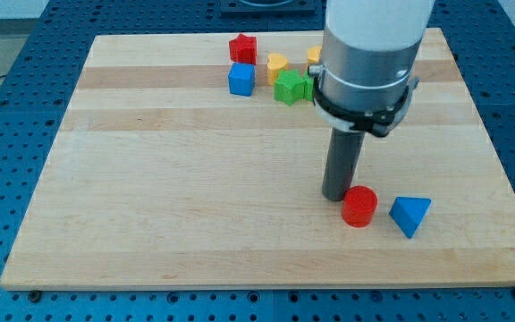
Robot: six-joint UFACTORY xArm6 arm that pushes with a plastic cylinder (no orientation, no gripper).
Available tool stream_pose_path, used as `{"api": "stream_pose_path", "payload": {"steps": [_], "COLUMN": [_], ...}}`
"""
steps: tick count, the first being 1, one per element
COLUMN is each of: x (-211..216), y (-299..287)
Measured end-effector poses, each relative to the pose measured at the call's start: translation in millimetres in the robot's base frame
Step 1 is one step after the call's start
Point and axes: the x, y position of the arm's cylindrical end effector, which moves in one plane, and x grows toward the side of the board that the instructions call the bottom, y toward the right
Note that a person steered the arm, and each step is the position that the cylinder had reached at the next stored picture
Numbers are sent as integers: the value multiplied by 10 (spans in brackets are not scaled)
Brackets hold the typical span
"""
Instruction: Separate the yellow hexagon from green circle
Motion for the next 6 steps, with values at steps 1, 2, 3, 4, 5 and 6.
{"api": "stream_pose_path", "payload": {"steps": [1,2,3,4,5,6], "x": [197,263,263,190,-293,-671], "y": [-241,142,416,-31,-44,-44]}}
